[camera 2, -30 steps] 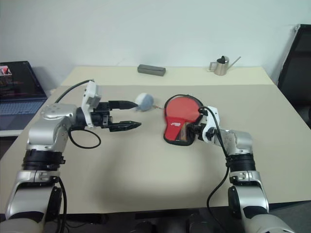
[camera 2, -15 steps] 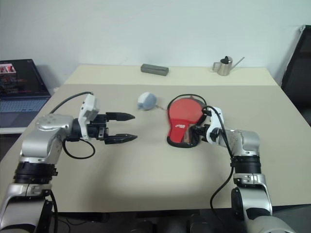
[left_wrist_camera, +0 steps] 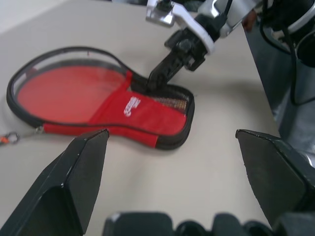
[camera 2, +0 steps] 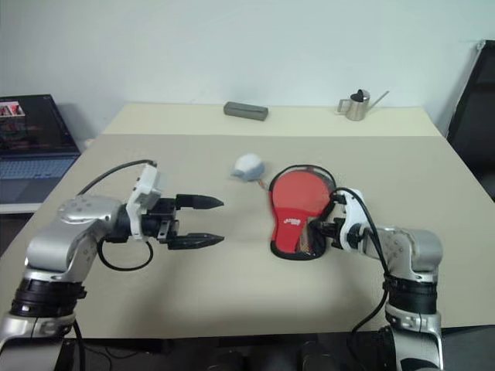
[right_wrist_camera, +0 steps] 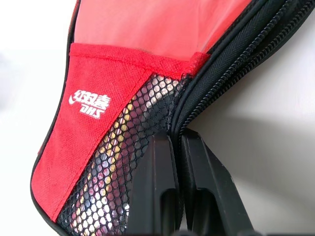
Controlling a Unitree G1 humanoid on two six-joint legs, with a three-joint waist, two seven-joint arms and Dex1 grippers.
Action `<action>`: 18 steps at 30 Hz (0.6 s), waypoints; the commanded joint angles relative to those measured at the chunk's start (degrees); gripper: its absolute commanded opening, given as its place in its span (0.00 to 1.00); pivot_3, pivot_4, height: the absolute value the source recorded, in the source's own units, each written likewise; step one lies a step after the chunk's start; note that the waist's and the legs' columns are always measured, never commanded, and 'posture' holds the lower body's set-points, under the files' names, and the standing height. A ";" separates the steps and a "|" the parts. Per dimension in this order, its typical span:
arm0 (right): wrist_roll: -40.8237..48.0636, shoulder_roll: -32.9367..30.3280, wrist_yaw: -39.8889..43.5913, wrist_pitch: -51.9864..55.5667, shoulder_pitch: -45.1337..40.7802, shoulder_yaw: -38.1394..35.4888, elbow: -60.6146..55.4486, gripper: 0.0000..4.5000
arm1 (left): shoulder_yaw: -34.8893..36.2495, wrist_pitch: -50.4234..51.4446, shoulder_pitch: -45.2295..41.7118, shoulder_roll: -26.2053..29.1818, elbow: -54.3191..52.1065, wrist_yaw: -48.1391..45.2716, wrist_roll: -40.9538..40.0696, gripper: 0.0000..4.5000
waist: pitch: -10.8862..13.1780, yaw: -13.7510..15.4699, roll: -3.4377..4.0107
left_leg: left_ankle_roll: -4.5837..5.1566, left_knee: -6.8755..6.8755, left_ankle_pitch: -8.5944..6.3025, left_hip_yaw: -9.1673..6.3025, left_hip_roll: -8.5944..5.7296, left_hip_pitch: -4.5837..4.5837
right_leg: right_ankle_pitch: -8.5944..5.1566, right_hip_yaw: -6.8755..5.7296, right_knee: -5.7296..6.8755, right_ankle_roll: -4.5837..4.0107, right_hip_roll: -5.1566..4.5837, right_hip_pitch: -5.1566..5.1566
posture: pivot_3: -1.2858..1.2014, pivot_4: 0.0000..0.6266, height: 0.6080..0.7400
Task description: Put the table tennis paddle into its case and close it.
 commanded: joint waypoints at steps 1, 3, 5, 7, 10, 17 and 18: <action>1.48 1.09 -0.11 4.85 3.10 -1.40 -5.87 0.01 | 0.59 -0.78 2.18 2.42 -3.71 -1.84 -1.20 1.00 | 0.00 -0.01 0.00 | 0.00 0.00 0.00 0.01 0.00 0.00 | 0.00 0.01 -0.01 0.00 0.00 0.00 | 0.52 0.24 1.00; 2.36 1.23 -0.11 5.34 5.64 -1.41 -8.34 0.01 | 0.44 -1.04 3.11 3.16 -4.21 -2.16 -1.19 1.00 | 0.00 0.13 0.00 | 0.00 0.00 0.00 -0.03 0.00 0.00 | 0.00 -0.02 -0.07 0.00 0.00 0.03 | 0.52 0.24 1.00; 3.72 0.69 0.01 5.34 8.42 -0.84 -10.57 0.01 | 0.27 -1.01 4.06 3.73 -5.08 -2.65 -1.45 1.00 | 0.00 0.34 0.00 | 0.00 0.00 0.00 -0.08 0.00 -0.01 | -0.01 -0.07 -0.17 -0.01 0.00 0.08 | 0.52 0.24 1.00; 5.22 -0.09 0.20 5.34 10.43 -0.19 -12.32 0.01 | 0.13 -0.64 5.06 4.13 -6.27 -3.09 -2.07 1.00 | 0.00 0.36 0.00 | 0.00 -0.01 0.00 -0.08 -0.01 0.00 | -0.01 -0.08 -0.27 -0.01 0.00 0.13 | 0.52 0.24 1.00; 7.48 -1.63 0.52 5.34 12.34 1.02 -13.99 0.01 | 0.15 0.28 6.05 4.41 -7.65 -3.67 -3.29 1.00 | 0.00 0.36 0.00 | 0.01 -0.03 -0.01 -0.06 -0.01 0.00 | -0.01 -0.08 -0.31 0.00 0.00 0.14 | 0.52 0.24 1.00; 14.00 -6.83 1.73 5.34 16.69 3.65 -17.09 0.01 | -0.91 2.03 7.51 5.53 -10.82 -5.53 -6.01 1.00 | 0.00 0.36 0.00 | 0.01 -0.07 -0.01 -0.08 0.00 0.00 | -0.02 -0.09 -0.41 -0.01 0.01 0.19 | 0.52 0.24 1.00; 14.82 -7.50 1.74 5.34 17.19 3.83 -17.33 0.01 | -1.15 2.05 7.50 5.63 -10.89 -5.60 -6.08 1.00 | 0.00 0.36 0.00 | 0.01 -0.07 -0.01 -0.11 0.00 0.01 | -0.02 -0.11 -0.46 -0.01 0.01 0.23 | 0.52 0.24 1.00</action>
